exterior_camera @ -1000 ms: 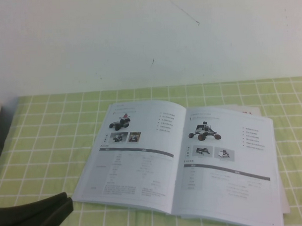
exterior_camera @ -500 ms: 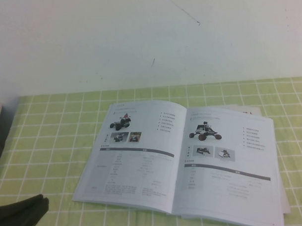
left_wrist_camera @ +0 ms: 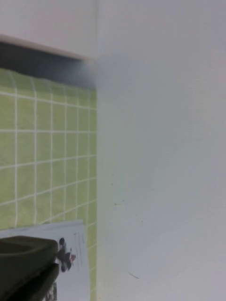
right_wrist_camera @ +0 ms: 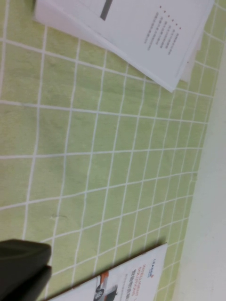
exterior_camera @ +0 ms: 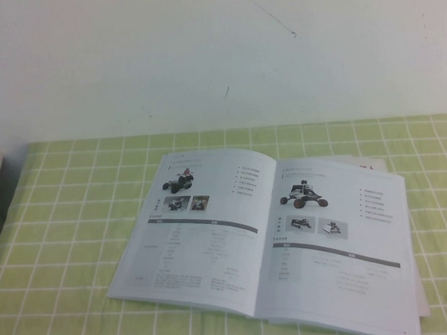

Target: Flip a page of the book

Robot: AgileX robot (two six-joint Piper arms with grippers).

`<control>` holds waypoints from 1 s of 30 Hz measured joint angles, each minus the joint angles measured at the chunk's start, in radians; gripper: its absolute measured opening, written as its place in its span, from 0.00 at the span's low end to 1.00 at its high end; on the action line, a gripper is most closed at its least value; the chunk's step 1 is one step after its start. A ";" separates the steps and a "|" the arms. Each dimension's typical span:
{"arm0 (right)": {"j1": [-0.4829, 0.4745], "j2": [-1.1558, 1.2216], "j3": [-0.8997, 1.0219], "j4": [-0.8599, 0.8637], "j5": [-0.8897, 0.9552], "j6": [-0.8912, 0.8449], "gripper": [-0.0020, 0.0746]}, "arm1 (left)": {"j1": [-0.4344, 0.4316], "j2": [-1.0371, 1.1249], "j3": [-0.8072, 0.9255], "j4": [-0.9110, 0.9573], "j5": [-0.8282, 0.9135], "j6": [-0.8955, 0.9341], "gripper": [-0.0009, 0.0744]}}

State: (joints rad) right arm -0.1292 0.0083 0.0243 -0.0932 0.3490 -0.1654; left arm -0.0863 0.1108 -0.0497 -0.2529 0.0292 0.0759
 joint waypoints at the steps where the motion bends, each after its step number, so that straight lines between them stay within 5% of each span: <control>1: 0.000 0.000 0.000 0.000 0.000 0.000 0.02 | 0.002 -0.033 0.034 0.037 -0.022 -0.004 0.01; 14: 0.000 -0.001 -0.002 0.000 0.002 0.000 0.02 | 0.268 -0.121 0.072 0.166 0.146 -0.032 0.01; 30: 0.000 -0.001 -0.002 0.000 0.002 0.000 0.02 | 0.191 -0.121 0.072 0.065 0.275 0.015 0.01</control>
State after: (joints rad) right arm -0.1292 0.0076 0.0226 -0.0932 0.3506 -0.1654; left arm 0.1042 -0.0101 0.0227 -0.1883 0.3043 0.0910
